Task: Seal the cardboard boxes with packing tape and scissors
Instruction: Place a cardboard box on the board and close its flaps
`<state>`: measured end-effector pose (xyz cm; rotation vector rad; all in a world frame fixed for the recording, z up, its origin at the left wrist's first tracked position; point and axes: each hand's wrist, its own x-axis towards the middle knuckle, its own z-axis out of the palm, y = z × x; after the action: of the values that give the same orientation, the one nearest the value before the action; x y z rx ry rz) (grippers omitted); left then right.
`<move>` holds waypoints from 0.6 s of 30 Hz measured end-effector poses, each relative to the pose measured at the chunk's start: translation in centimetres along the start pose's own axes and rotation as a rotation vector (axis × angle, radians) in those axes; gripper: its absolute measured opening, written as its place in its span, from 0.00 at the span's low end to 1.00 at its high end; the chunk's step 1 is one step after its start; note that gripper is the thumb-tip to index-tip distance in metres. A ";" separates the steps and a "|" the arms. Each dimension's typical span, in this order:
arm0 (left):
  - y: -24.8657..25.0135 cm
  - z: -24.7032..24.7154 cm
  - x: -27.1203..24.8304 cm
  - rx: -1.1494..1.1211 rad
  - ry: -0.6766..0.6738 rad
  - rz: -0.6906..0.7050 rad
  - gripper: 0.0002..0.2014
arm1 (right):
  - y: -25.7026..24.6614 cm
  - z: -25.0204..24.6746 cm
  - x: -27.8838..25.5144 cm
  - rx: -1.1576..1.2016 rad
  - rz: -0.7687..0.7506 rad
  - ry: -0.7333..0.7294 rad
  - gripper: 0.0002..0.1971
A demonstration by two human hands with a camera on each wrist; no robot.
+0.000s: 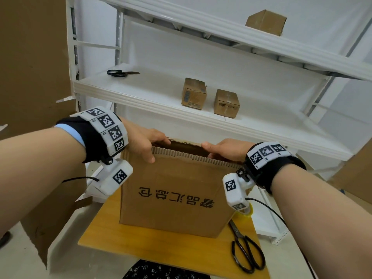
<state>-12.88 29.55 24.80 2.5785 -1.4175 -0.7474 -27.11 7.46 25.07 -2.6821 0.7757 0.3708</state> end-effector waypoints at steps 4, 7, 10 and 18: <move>0.2 0.1 0.4 -0.011 0.070 -0.013 0.21 | 1.6 -0.6 0.1 0.075 0.038 0.033 0.41; 0.4 0.0 0.4 -0.059 0.094 -0.029 0.24 | 2.3 -0.7 0.2 0.109 -0.001 -0.026 0.43; 0.4 0.1 0.9 -0.071 0.140 -0.049 0.26 | 2.5 -0.8 0.5 0.131 -0.065 -0.058 0.50; 1.3 0.3 1.5 0.222 0.136 -0.116 0.34 | 2.9 -0.6 0.3 0.056 -0.105 -0.010 0.34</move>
<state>-13.30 27.63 24.36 2.8368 -1.3913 -0.4389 -28.34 4.78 24.88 -2.6531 0.6294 0.3319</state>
